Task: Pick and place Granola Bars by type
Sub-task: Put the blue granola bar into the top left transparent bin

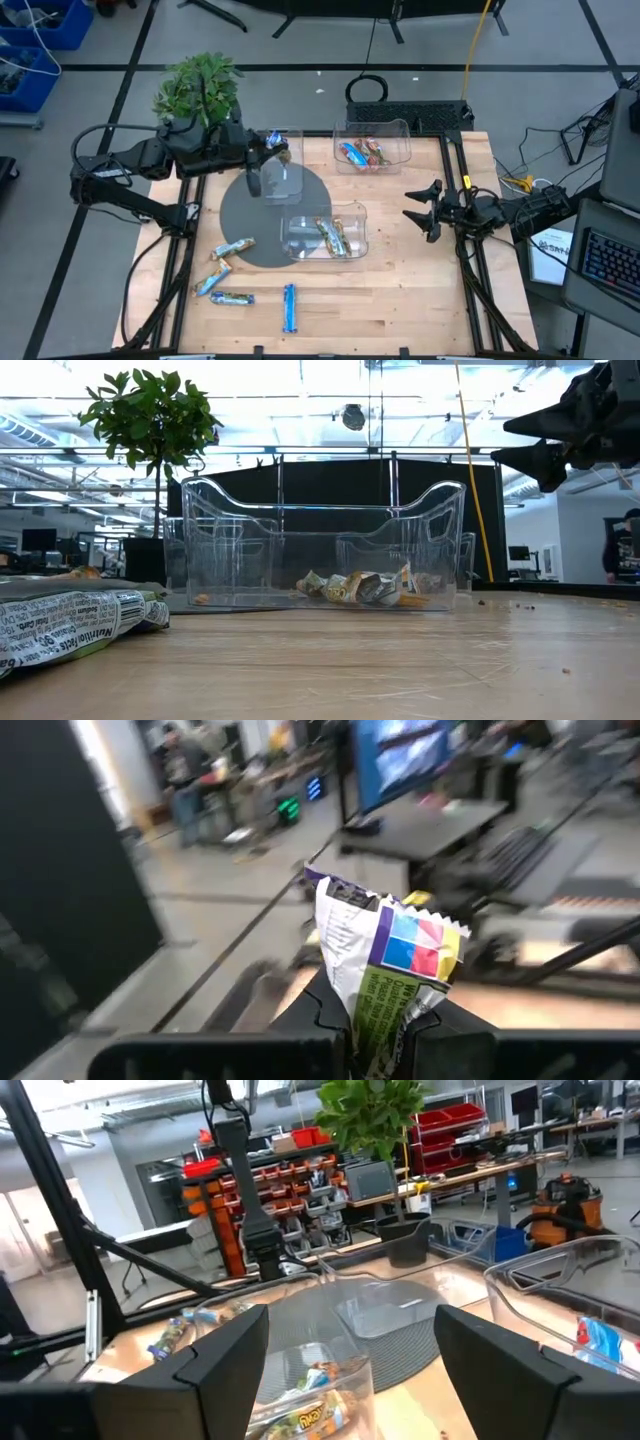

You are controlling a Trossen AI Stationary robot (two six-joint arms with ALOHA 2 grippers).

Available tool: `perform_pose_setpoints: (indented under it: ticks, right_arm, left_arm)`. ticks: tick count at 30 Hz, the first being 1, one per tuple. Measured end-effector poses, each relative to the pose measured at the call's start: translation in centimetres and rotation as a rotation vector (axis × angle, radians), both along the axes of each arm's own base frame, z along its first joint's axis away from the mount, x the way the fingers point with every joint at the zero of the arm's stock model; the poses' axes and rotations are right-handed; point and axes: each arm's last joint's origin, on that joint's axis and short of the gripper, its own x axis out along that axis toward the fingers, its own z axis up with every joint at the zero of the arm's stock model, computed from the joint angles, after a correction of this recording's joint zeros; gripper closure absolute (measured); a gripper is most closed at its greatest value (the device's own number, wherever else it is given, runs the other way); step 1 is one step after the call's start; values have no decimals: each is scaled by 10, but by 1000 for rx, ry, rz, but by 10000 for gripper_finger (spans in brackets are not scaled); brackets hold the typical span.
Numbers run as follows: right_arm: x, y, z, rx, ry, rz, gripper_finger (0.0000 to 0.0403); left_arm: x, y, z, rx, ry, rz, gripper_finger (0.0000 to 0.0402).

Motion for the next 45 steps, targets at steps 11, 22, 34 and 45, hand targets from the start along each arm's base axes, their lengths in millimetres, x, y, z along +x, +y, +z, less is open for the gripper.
perform_pose_setpoints:
  ticks: [11,22,34,45]
  right_arm:
    - [0,0,3,-19,-24,-1,124]
    - [0,0,3,-17,-30,0,124]
    - [0,0,4,-17,-31,1,124]
    - [0,0,4,-17,-31,1,124]
  left_arm:
    - [20,51,-50,22,436,111,382]
    - [71,98,-144,-60,966,-10,382]
    - [83,116,-224,-174,1129,-88,382]
    - [70,100,-274,-261,1150,-132,382]
